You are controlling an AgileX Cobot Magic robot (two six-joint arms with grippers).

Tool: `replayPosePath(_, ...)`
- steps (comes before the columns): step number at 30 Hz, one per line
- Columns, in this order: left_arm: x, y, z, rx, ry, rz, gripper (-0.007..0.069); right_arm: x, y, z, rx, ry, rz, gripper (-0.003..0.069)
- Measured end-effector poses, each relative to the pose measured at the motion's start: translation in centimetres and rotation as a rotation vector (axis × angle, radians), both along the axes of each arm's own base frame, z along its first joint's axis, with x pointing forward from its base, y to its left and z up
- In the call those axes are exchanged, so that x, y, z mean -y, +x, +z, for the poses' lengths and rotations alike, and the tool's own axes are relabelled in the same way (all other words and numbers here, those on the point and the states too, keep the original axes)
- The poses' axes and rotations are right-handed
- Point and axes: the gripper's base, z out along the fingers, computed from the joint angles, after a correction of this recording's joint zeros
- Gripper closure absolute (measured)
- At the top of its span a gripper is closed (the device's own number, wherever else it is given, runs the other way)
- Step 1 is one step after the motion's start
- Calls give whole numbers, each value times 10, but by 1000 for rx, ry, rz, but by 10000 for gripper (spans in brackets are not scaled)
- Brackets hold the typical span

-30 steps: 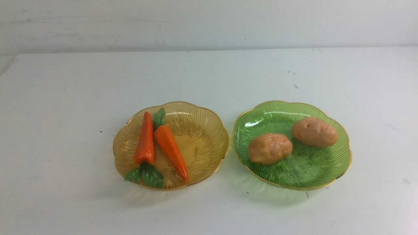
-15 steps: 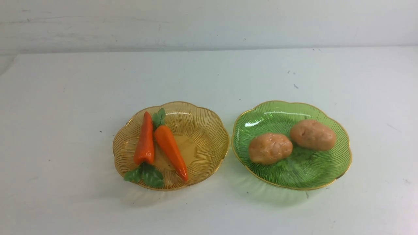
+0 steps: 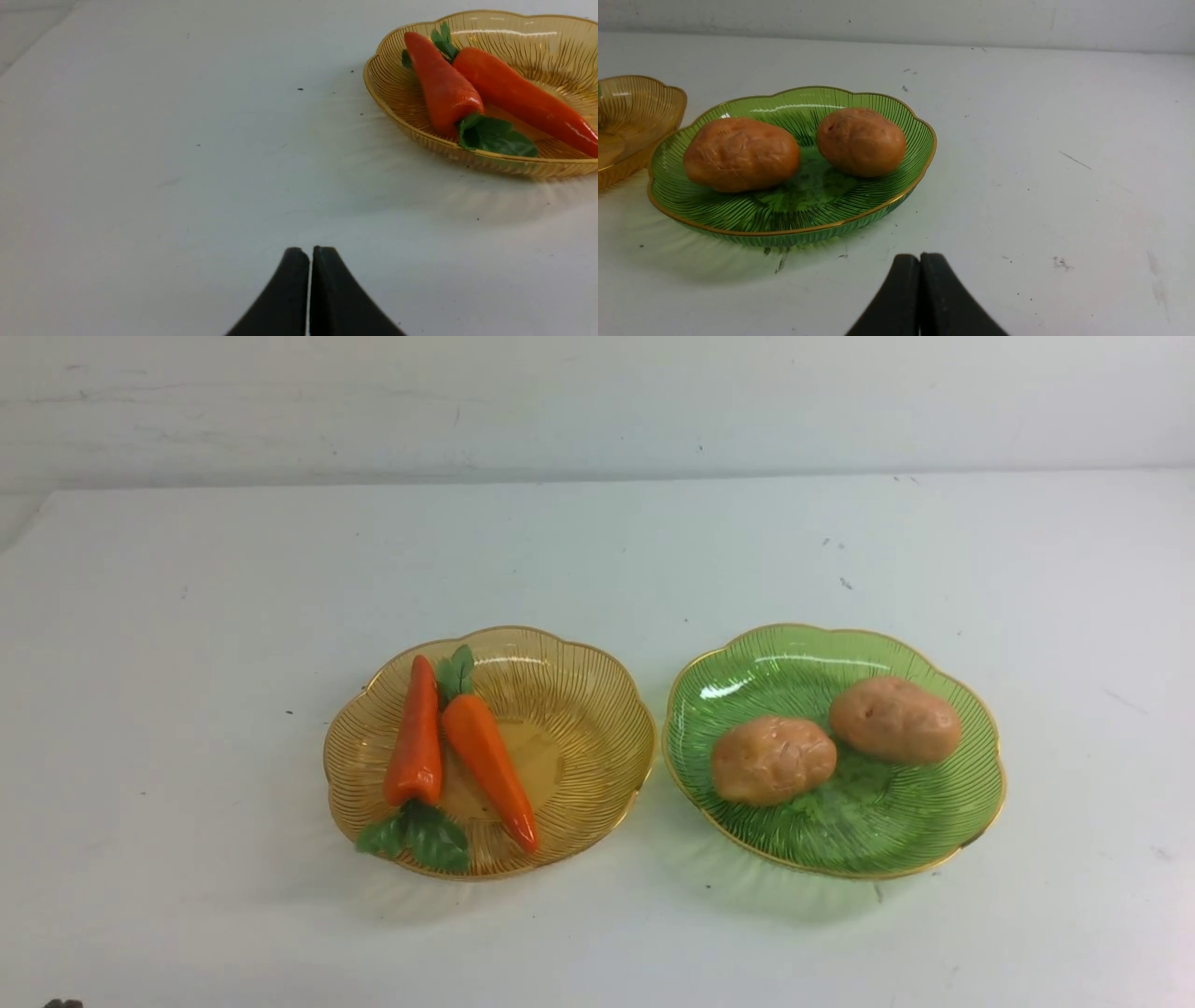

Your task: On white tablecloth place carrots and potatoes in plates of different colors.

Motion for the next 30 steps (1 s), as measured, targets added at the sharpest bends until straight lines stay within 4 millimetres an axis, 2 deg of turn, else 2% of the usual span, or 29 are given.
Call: replayPosePath(30, 3, 0, 0, -1, -2, -57, 628, 0, 0, 0, -2, 18, -4, 674)
